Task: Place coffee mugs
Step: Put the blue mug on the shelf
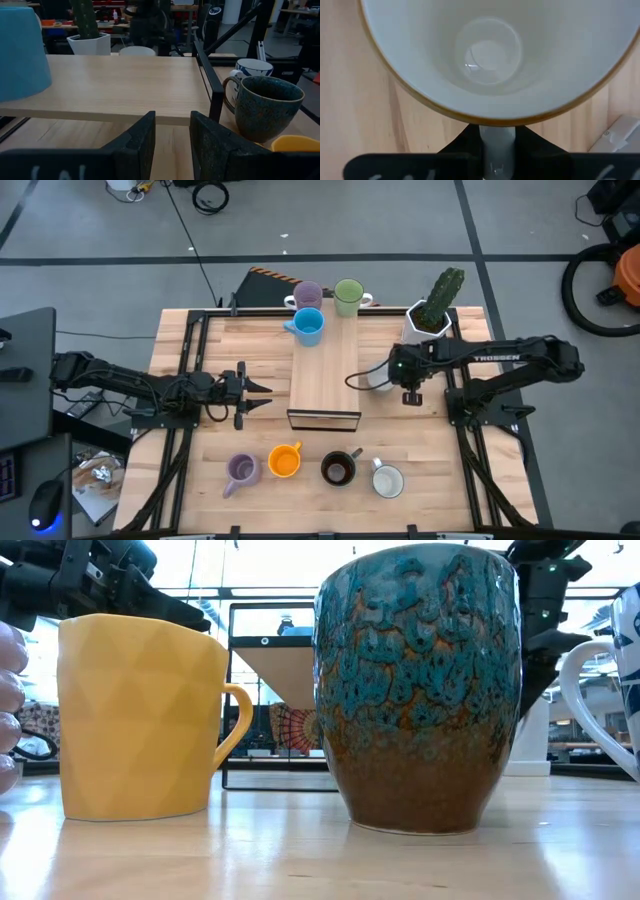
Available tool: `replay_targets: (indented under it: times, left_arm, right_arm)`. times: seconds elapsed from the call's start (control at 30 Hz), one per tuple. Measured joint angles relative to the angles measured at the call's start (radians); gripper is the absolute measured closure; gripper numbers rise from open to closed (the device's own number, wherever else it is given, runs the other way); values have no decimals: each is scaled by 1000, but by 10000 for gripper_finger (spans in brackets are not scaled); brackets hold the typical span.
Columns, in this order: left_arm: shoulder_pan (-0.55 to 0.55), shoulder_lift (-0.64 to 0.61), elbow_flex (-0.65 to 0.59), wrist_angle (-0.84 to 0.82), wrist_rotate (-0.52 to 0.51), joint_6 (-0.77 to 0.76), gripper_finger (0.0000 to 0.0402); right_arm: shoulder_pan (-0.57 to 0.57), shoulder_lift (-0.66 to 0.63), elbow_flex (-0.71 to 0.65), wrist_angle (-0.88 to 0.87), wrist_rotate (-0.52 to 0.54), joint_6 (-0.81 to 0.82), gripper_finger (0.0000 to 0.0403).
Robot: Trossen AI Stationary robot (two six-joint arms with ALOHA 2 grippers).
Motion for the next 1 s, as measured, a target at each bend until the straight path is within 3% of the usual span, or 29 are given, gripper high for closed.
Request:
replay_targets:
  times: [0.6, 1.0]
  left_arm:
    - [0, 0, 0, 0, 0, -17, 271]
    - [0, 0, 0, 1, 0, -9, 271]
  right_arm:
    - [-101, -156, 2, -13, -15, -29, 349]
    - [-134, -153, 144, -148, 37, -16, 349]
